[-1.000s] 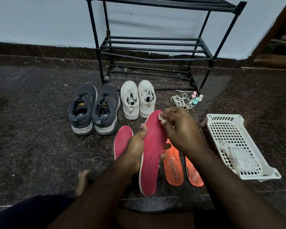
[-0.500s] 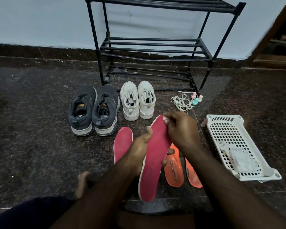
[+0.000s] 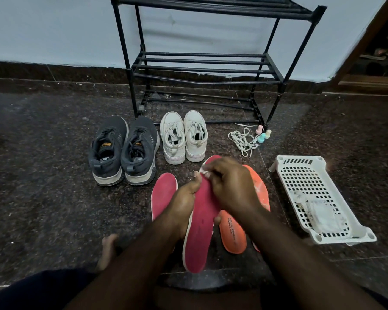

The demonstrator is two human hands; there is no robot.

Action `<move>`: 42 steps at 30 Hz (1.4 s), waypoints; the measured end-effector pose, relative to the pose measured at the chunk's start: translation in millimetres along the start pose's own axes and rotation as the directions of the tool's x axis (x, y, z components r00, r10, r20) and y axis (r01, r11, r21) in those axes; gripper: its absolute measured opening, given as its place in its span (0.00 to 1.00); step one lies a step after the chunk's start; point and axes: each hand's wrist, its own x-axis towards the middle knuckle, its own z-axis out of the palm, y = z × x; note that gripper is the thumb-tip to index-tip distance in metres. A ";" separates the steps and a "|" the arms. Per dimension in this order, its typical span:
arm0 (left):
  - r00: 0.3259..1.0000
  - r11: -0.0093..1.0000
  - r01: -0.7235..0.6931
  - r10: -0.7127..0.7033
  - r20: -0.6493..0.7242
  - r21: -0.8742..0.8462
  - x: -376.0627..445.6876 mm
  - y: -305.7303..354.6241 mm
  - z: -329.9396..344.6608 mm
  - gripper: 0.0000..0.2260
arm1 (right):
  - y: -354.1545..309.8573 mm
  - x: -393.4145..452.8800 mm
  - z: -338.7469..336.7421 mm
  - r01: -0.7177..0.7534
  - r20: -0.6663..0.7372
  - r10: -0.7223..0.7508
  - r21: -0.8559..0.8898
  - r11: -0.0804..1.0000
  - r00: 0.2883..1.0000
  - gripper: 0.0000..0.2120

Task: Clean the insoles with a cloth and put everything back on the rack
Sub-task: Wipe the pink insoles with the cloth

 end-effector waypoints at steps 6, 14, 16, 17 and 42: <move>0.995 0.998 0.042 -0.045 0.087 0.036 -7.1 -7.2 -9.0 0.30 | 16.6 10.6 -9.3 -0.141 -0.087 0.134 -0.076 0.987 0.987 0.11; 0.991 0.995 0.086 -0.079 0.113 -0.059 -6.6 -5.9 -8.9 0.28 | 7.6 3.5 -1.3 -0.091 -0.045 0.089 -0.041 0.995 0.995 0.09; 0.986 0.994 0.108 -0.105 0.131 -0.020 -4.8 -6.4 -13.5 0.32 | 14.0 6.5 -5.4 -0.156 -0.054 0.152 -0.070 0.985 0.987 0.09; 0.986 0.994 0.104 -0.099 0.131 -0.030 -4.6 -6.0 -13.5 0.31 | 13.3 5.2 -4.8 -0.148 -0.040 0.145 -0.071 0.986 0.989 0.09; 0.982 0.927 0.108 -0.042 0.186 -0.359 -3.5 -9.5 -10.8 0.28 | 5.5 5.6 6.8 -0.039 0.061 0.043 -0.065 0.997 0.997 0.10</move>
